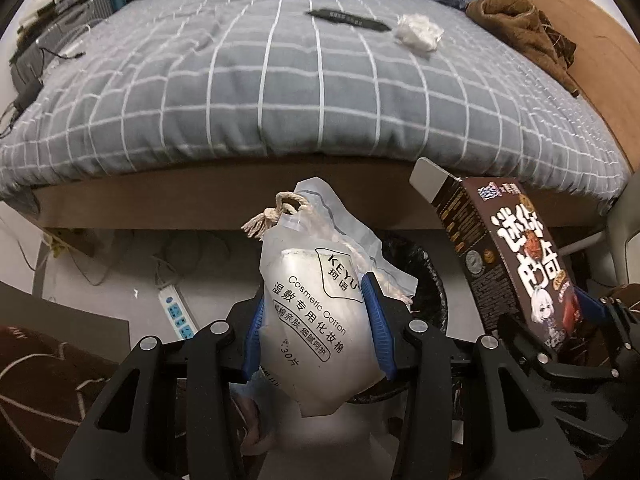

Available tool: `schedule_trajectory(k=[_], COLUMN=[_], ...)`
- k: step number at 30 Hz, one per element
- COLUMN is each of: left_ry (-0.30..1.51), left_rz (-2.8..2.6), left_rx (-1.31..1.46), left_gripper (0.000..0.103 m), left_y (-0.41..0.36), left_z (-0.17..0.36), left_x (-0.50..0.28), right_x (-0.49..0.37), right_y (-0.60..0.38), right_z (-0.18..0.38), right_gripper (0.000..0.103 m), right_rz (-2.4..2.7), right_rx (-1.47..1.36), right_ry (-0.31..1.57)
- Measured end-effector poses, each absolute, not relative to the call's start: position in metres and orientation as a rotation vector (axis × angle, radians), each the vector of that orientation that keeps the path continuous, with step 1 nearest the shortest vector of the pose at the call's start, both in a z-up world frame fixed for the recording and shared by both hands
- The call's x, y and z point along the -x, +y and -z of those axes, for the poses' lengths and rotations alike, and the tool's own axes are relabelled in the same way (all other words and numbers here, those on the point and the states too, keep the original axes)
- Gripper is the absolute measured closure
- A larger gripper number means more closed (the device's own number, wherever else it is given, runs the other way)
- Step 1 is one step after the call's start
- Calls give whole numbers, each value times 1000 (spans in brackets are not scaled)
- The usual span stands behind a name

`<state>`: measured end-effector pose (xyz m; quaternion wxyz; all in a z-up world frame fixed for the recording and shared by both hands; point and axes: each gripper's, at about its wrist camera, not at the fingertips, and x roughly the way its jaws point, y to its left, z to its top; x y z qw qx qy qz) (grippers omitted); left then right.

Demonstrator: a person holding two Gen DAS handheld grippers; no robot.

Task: Collect trash
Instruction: 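Carry the white cotton-pad bag and brown cookie box over the black bin, then open the right gripper to drop the cookie box into the bin while the left gripper holds the bag, then open the left gripper to drop the cotton-pad bag into the bin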

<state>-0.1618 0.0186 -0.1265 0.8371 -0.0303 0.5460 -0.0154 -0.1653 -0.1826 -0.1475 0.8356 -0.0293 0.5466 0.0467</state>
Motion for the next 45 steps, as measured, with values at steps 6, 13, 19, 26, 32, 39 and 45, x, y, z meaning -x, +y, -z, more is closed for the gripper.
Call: schedule_trajectory(k=[6, 13, 19, 26, 32, 39, 45], left_ry=[1190, 1214, 1229, 1242, 1242, 1242, 1223], left_rz=[24, -35, -75, -62, -36, 32, 97], left_rx=[71, 74, 99, 101, 87, 55, 24], left_gripper=[60, 60, 60, 60, 60, 60, 60], left_y=[26, 47, 68, 66, 51, 12, -29], left_z=[144, 160, 168, 173, 178, 177, 169], left_x=[152, 147, 148, 147, 141, 132, 124], right_x=[149, 134, 126, 122, 122, 128, 133], right_y=[-170, -152, -132, -125, -143, -184, -222], right_z=[170, 189, 195, 195, 184, 171, 161], right_gripper=[12, 12, 13, 8, 8, 8, 8], right_rz=[-120, -143, -183, -159, -110, -29, 29], right_rx=[58, 61, 84, 118, 104, 88, 88], right_ry=[1202, 1234, 1242, 1220, 1195, 1167, 1153])
